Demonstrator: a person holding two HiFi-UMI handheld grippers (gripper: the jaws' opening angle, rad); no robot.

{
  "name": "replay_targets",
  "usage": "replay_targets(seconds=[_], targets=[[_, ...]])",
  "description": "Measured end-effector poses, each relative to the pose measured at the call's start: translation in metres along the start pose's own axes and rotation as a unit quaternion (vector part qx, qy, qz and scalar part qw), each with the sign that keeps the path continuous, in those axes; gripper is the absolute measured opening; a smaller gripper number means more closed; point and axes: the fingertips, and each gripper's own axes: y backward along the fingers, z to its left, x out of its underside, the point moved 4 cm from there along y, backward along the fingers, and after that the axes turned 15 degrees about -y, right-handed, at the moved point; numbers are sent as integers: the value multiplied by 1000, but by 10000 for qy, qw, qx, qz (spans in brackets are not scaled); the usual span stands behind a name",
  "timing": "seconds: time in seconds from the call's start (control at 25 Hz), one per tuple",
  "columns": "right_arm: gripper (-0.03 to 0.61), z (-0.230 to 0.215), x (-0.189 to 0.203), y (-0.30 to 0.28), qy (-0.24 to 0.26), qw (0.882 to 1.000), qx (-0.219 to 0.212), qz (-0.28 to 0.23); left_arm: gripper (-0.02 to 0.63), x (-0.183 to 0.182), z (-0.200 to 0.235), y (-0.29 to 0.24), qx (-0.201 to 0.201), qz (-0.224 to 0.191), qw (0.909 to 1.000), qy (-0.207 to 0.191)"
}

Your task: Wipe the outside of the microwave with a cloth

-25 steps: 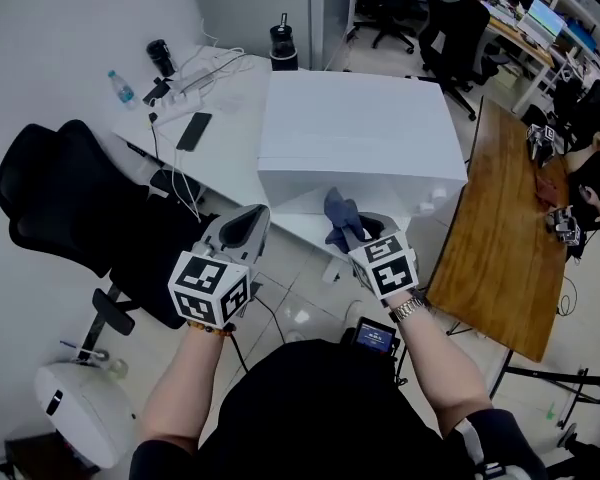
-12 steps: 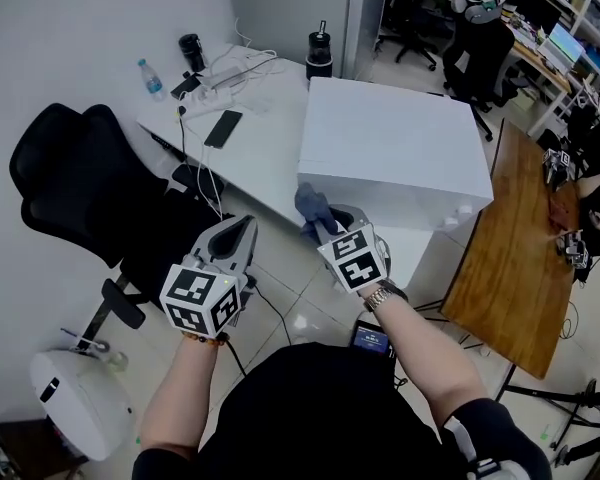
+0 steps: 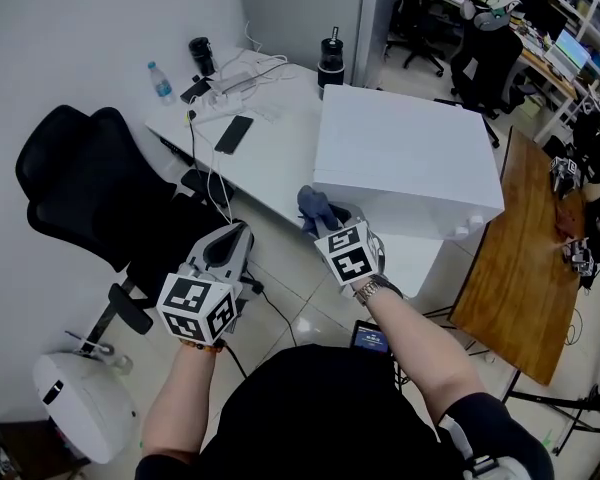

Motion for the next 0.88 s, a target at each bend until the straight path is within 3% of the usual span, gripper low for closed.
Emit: replay_targets(seconds=[0.88], targets=[[74,-65,17,44,-429,9962,754,-47,5,-14,-35,-47,717,-45,9973,-153]])
